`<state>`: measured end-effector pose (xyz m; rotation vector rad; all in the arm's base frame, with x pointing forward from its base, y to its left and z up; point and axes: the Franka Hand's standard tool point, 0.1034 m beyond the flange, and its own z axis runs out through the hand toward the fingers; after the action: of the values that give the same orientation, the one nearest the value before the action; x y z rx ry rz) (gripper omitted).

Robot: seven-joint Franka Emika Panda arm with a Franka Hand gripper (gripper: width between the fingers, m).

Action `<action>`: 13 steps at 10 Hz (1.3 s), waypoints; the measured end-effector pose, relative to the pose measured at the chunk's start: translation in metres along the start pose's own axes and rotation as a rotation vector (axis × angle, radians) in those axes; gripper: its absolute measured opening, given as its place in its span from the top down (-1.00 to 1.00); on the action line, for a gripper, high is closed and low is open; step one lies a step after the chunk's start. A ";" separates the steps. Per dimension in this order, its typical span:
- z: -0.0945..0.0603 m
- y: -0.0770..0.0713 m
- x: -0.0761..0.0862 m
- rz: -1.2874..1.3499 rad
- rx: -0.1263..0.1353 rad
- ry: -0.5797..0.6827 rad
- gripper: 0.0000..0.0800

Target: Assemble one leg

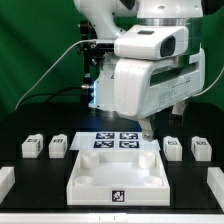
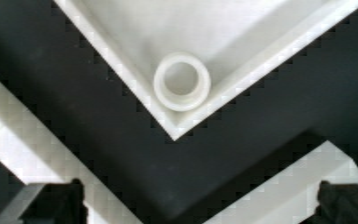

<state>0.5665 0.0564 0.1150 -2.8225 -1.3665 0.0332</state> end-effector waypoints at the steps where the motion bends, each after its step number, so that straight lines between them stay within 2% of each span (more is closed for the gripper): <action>1: 0.000 0.000 0.000 0.000 0.001 0.000 -0.62; 5: 0.001 -0.001 -0.001 -0.001 0.002 -0.002 -0.62; 7: 0.006 -0.012 -0.009 -0.070 0.016 -0.016 -0.62; 8: 0.012 -0.026 -0.021 -0.088 0.022 -0.022 -0.62; 9: 0.022 -0.043 -0.041 -0.194 0.016 -0.017 -0.62; 11: 0.046 -0.069 -0.091 -0.401 0.023 -0.012 -0.62; 13: 0.068 -0.078 -0.126 -0.638 0.041 -0.005 -0.62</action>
Offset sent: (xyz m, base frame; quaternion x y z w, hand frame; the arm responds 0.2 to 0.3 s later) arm 0.0000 0.0000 0.0000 0.0000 0.0000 0.0000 1.0000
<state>0.4254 0.0053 0.0503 -2.2218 -2.1546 0.0629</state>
